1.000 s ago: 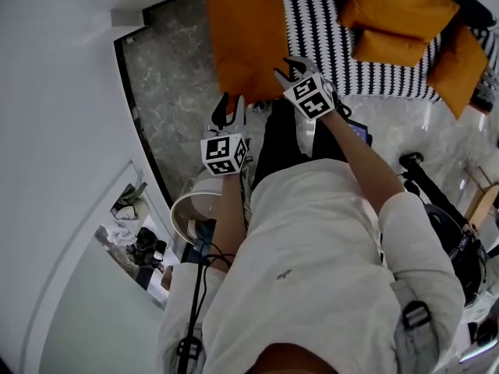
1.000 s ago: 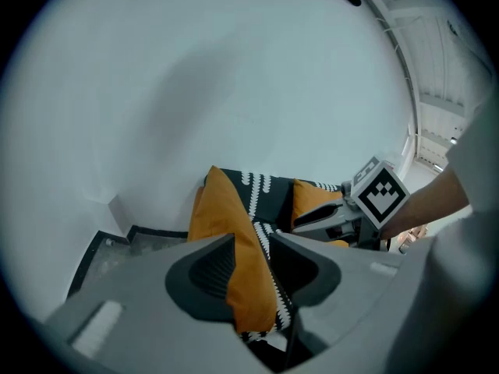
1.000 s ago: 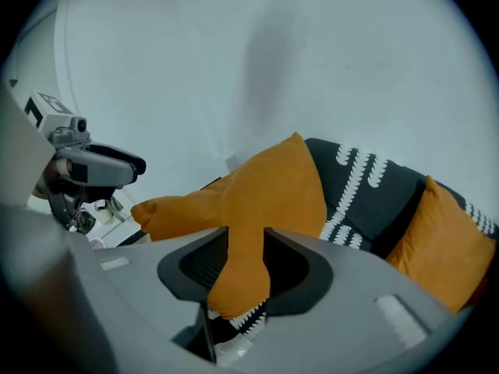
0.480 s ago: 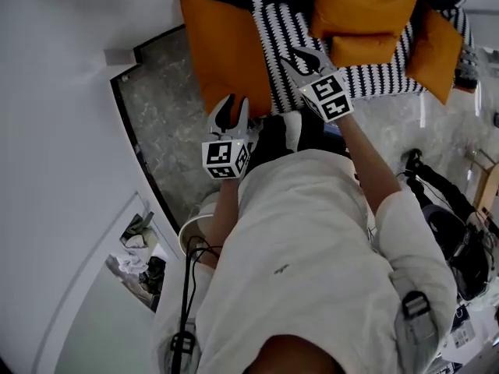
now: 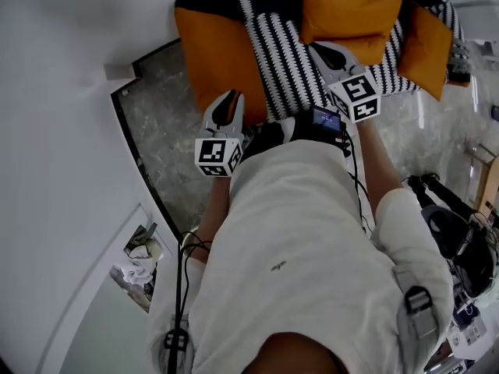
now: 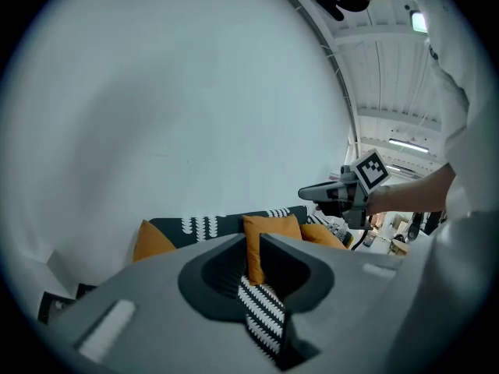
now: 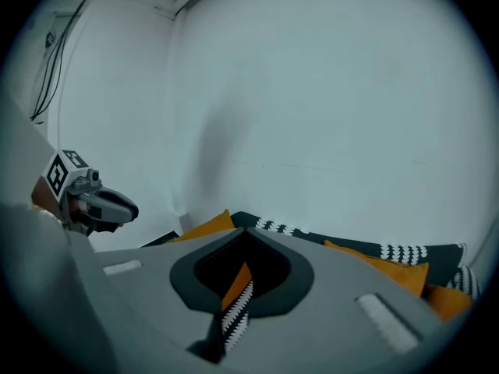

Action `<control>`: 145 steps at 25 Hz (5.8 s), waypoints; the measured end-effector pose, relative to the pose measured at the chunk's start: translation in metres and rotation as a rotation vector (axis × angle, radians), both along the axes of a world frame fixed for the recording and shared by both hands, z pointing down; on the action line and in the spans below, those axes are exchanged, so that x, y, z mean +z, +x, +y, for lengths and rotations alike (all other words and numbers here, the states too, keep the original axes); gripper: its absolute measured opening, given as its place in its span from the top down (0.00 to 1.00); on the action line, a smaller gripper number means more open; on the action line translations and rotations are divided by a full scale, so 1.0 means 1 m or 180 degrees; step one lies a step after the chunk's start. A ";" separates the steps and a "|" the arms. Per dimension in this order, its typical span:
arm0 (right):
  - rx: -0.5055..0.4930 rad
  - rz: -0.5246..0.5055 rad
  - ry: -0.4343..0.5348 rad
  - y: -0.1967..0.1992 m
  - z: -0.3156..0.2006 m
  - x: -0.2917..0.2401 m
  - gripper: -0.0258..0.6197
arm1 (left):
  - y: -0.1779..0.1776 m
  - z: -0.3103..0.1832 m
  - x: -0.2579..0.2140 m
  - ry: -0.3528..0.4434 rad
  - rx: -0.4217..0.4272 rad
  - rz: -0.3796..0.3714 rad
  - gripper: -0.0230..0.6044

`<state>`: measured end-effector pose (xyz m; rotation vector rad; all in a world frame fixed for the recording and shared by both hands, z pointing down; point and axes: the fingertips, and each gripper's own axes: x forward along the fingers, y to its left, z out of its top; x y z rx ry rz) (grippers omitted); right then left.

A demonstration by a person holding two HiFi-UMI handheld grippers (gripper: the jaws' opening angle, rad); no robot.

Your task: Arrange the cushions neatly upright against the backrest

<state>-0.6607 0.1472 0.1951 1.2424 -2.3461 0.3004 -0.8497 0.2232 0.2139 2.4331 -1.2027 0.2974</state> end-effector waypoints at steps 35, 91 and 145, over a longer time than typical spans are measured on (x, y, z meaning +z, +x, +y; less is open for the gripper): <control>0.0284 -0.0088 -0.0385 0.174 -0.026 0.040 0.92 | 0.167 -0.037 0.033 -0.0338 0.0417 0.0007 0.96; 0.1512 0.0078 -0.1050 0.567 -0.278 0.283 0.43 | 0.332 -0.342 0.223 -0.0827 -0.1239 -0.0188 0.62; 0.1054 -0.0336 -0.0995 0.528 -0.243 0.281 0.90 | 0.319 -0.319 0.250 -0.0740 -0.1224 -0.0307 0.95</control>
